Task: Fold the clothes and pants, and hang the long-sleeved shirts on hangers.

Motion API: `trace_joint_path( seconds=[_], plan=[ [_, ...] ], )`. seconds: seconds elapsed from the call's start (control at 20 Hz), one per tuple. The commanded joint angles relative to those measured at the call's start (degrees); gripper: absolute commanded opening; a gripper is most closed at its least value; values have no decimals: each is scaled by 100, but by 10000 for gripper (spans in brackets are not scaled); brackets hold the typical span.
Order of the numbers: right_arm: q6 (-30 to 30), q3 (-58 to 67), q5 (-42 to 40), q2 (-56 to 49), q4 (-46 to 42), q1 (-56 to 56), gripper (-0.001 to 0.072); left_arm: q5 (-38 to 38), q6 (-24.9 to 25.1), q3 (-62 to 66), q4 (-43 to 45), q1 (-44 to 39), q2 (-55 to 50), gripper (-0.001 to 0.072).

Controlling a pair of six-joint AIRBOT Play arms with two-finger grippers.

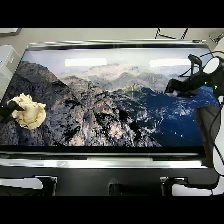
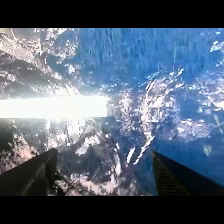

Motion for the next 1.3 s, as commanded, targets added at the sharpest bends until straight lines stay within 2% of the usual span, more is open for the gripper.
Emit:
trace_joint_path(
  seconds=[0.0,0.05,0.1,0.15,0.25,0.4,0.5,0.6,0.7,0.8,1.0,1.1,1.25],
  plan=[
    [63,0,247,-4,96,7,655,-74,271,-28,-186,-76,-417,718],
    [66,0,334,-4,107,7,655,-195,278,-28,-186,-107,-472,510],
    [87,0,431,-4,105,7,655,-321,282,-28,-190,-131,-479,175],
    [107,0,533,-4,105,7,655,-487,470,-26,-337,-146,-424,35],
    [101,0,741,-4,101,7,655,-549,846,-22,-874,-223,-39,28],
    [98,0,870,-2,103,7,655,-127,1237,72,-1617,-581,1196,27],
    [96,0,879,0,144,7,654,179,1270,68,-2079,-1137,2332,27],
    [9,2,870,33,273,7,654,507,1257,66,-2146,-2031,3355,27],
    [-35,2,844,127,348,7,654,859,896,63,-2135,-3119,4070,27],
    [-52,2,807,291,341,7,654,1552,487,-61,-2052,-4441,4533,27],
    [-129,7,496,789,264,4,654,3176,-376,-691,-1469,-6642,4492,27],
    [-181,7,369,1060,136,7,654,3727,-752,-1169,-1377,-7132,4227,27],
    [-188,4,581,1276,96,7,652,3803,-1222,-2017,-1377,-7154,3646,27]
  ],
)
